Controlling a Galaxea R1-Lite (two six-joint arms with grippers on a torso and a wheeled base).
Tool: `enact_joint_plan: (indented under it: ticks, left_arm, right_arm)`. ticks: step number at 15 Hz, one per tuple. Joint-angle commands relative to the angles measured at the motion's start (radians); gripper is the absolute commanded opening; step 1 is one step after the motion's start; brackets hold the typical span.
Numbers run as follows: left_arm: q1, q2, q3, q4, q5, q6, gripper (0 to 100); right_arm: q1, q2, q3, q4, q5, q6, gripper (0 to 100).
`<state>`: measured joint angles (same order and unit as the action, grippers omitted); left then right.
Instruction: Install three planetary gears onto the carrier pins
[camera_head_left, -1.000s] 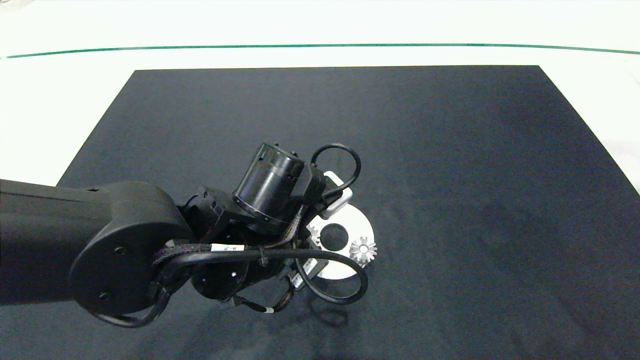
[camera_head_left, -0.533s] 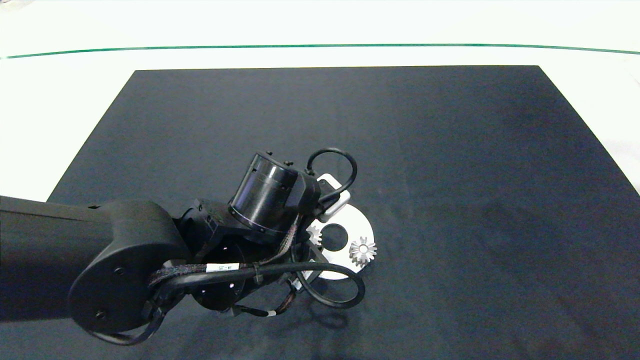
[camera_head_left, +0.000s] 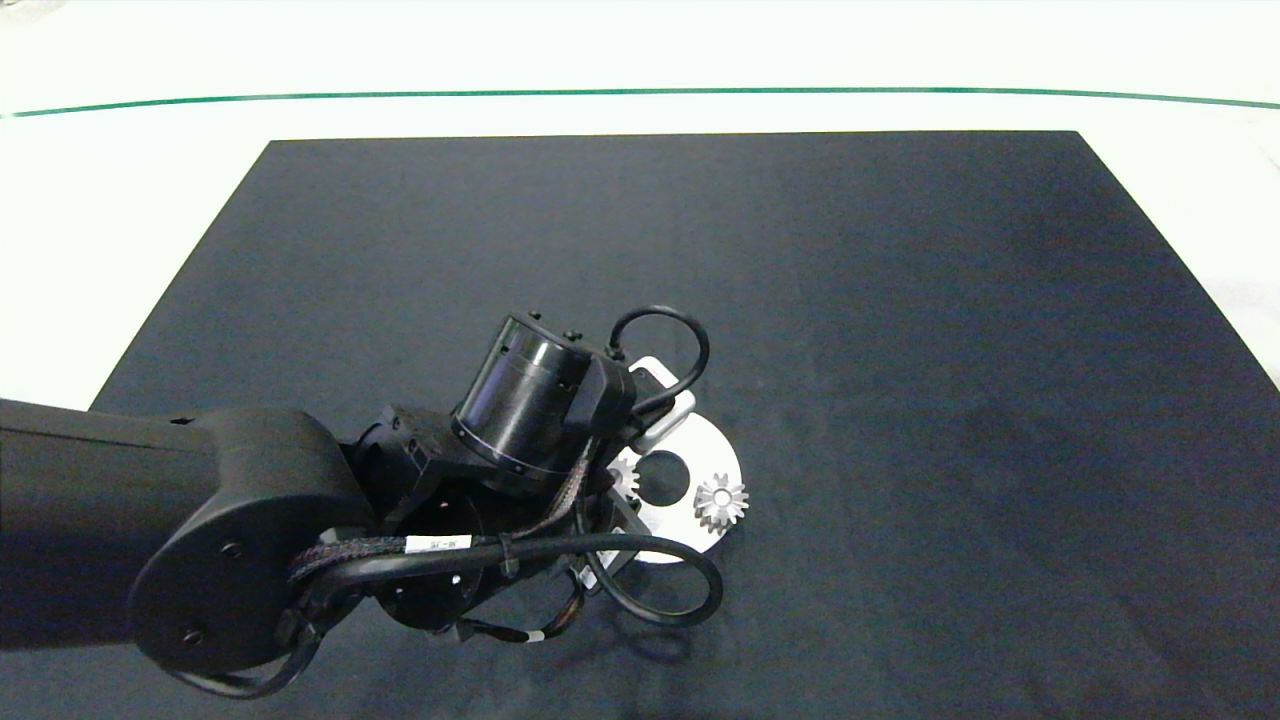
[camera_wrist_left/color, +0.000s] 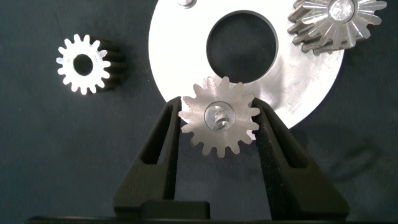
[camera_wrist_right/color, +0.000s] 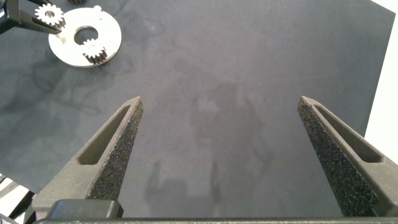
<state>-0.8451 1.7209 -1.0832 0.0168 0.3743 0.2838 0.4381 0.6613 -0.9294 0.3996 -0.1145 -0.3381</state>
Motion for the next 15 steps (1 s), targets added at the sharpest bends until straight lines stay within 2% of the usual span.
enact_joint_plan:
  ticks: [1,4,7,11,13,15]
  left_arm:
    - [-0.002,-0.001,-0.009,-0.006,0.003,0.001,19]
    - [-0.005,-0.004,-0.003,-0.058,0.003,0.003,19]
    - [-0.002,-0.029,0.009,-0.060,0.005,-0.006,19]
    - [-0.011,-0.081,0.043,-0.063,0.003,-0.083,19]
    - [-0.009,-0.084,0.051,-0.067,0.000,-0.092,19]
    - [-0.011,-0.081,0.071,-0.117,-0.001,-0.095,19]
  right_arm:
    - [0.001,-0.002,0.000,0.002,-0.001,-0.002,100]
    - [0.001,-0.002,0.000,0.002,-0.001,-0.002,100]
    - [0.001,-0.006,0.000,0.002,-0.001,-0.002,100]
    - [0.001,-0.006,0.000,0.004,-0.001,-0.004,100]
    - [0.001,-0.006,0.001,0.004,-0.001,-0.004,100]
    - [0.001,-0.008,0.000,0.004,-0.001,-0.004,100]
